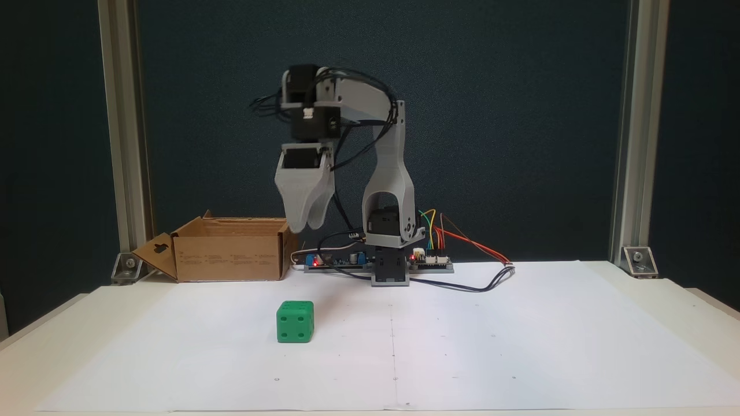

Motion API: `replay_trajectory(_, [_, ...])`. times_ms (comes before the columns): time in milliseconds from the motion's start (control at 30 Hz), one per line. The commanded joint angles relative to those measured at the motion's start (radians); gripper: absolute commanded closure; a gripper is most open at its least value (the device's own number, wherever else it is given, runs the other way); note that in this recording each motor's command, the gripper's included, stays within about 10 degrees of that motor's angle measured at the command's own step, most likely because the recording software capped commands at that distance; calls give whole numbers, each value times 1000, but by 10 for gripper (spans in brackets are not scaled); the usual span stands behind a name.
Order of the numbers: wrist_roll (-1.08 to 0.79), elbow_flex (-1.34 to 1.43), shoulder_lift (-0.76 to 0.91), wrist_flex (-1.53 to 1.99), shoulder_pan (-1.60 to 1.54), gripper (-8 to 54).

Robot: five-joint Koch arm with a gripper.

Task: Grasp a green dice and put it in the bin.

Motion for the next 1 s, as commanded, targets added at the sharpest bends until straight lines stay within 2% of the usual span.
replay_trajectory(0, [-66, -75, -21, 17, 0, -2])
replay_trajectory(167, [-66, -132, -121, 15, 2, -2])
replay_trajectory(967, [-63, -133, -230, -23, -64, -2])
